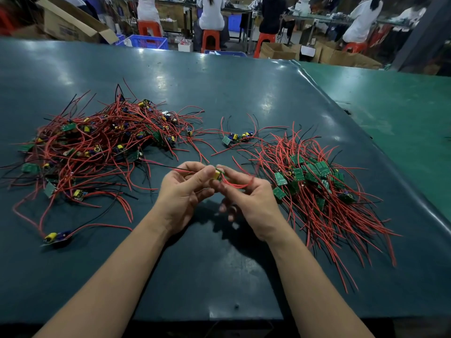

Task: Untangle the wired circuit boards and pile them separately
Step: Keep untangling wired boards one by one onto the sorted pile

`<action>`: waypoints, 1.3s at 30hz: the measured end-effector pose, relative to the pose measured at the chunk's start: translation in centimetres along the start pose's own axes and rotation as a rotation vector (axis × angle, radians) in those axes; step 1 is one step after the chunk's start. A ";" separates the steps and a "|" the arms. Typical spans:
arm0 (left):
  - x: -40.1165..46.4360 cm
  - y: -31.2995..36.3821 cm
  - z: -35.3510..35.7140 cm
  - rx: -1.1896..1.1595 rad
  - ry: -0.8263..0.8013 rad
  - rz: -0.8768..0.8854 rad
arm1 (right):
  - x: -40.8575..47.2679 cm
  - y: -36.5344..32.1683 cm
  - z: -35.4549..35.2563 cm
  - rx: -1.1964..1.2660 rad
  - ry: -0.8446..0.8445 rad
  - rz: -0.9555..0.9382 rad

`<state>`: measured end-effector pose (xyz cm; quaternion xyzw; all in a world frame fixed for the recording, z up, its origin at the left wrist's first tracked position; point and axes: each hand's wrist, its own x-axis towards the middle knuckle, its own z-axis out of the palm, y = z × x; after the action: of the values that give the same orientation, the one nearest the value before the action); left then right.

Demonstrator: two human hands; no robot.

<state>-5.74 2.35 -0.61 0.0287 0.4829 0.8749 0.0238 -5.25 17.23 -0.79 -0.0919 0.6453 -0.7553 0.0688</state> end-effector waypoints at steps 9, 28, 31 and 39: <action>0.2 -1.1 -0.3 0.233 0.092 0.233 | 0.0 0.1 0.3 -0.023 0.115 -0.034; 0.5 -0.7 0.0 0.122 0.141 0.215 | 0.9 -0.8 -1.7 0.204 0.616 -0.193; 0.5 -0.9 0.0 0.095 0.119 0.203 | 0.9 -1.0 -1.6 0.304 0.652 -0.183; 0.6 -0.8 0.0 0.033 0.101 0.185 | 1.1 -1.5 -2.0 0.600 0.494 -0.030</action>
<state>-6.34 2.79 -1.28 0.0293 0.4929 0.8657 -0.0819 -6.75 19.18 0.48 0.1076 0.3914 -0.9107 -0.0762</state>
